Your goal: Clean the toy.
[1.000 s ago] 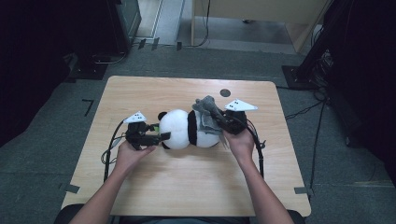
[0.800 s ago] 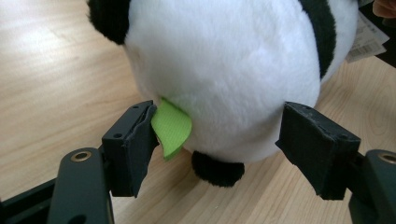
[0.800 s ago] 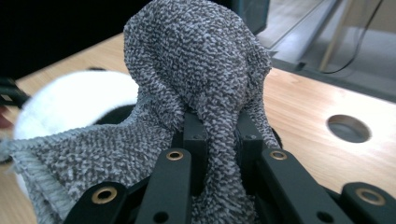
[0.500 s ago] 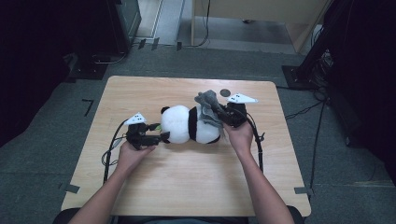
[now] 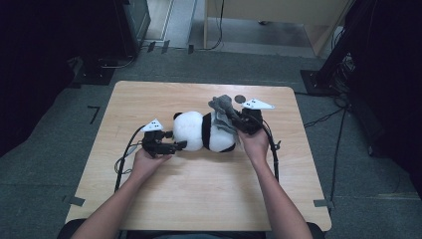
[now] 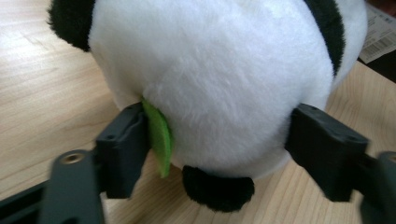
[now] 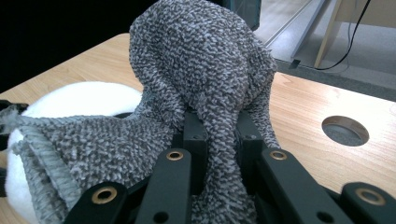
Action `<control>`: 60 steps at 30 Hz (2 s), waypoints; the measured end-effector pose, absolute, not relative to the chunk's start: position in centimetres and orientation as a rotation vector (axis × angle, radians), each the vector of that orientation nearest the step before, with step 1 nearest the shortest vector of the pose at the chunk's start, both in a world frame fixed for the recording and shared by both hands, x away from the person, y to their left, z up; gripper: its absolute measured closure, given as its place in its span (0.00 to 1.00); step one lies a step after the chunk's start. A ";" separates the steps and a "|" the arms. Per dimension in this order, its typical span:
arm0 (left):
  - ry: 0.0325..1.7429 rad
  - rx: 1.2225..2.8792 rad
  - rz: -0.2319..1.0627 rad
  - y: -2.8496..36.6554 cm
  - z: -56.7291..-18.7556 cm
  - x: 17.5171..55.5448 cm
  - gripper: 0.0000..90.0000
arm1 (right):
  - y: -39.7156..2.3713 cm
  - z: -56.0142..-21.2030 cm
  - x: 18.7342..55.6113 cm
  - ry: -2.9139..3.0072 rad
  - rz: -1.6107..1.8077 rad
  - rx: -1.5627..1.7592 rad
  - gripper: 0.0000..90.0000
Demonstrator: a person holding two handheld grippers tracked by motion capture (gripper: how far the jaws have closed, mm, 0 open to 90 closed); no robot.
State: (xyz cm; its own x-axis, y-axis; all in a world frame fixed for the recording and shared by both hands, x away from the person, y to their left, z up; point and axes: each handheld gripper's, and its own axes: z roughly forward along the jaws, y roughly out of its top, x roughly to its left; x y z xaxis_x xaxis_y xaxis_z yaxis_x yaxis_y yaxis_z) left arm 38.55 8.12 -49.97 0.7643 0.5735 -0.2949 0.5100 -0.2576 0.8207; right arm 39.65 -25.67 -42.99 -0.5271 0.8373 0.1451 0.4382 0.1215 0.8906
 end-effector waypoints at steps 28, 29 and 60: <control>0.932 1.979 0.052 6.6 -48.3 37.1 0.78 | -16.8 -43.1 35.0 2.267 1.224 0.943 0.89; 0.931 1.978 0.054 6.6 -48.3 37.1 0.78 | -16.9 -43.1 35.0 2.265 1.205 0.928 0.89; 0.987 1.952 0.009 8.1 -48.0 38.6 0.78 | -29.4 -45.1 37.4 2.029 1.220 1.343 0.89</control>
State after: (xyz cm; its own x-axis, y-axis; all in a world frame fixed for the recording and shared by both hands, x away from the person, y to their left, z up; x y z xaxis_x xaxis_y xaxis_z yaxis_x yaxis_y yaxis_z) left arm 38.57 8.15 -48.00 0.6784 0.6393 -0.3621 0.6323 -0.2569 0.7309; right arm 37.44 -29.41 -45.06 -0.4478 0.8861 0.1196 0.5211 0.1499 0.8402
